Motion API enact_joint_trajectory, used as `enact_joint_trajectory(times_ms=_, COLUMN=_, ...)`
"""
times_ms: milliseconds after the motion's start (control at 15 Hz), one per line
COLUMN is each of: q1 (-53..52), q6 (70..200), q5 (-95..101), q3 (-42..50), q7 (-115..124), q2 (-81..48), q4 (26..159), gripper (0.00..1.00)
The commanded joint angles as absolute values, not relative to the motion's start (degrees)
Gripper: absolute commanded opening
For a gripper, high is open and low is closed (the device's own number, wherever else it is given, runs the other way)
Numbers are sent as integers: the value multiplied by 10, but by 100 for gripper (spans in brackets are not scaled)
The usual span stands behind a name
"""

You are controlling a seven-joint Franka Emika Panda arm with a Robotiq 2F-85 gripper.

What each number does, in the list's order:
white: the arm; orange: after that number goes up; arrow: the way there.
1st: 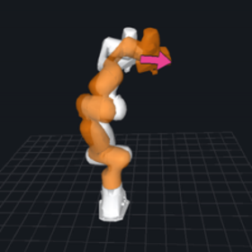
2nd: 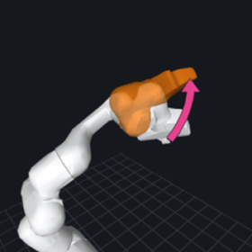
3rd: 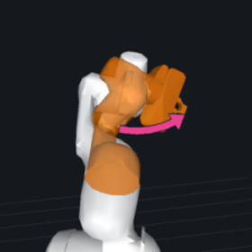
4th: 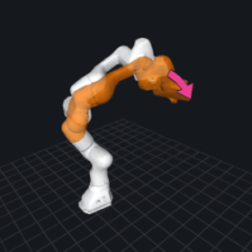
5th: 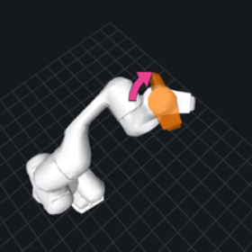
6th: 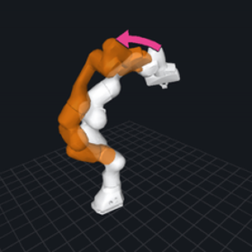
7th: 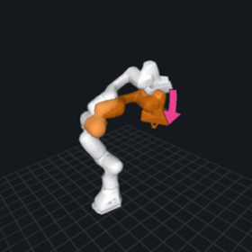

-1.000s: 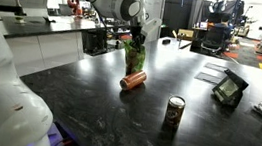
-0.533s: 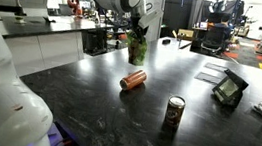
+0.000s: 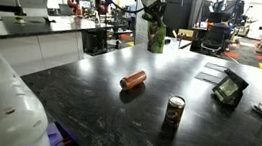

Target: Move the green packet to the right

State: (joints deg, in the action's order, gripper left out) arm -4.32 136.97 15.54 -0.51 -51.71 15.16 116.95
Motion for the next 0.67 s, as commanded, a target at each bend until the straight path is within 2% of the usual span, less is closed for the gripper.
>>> enact_joint_trajectory(times_ms=0, q1=-6, q6=1324, q5=227, q3=-18, q7=-400, q2=206, q4=1205, gripper=1)
enact_joint_trajectory(times_ms=600, q1=29, q6=1232, q5=261, q3=4, q7=-129, q2=275, q4=1345, gripper=1)
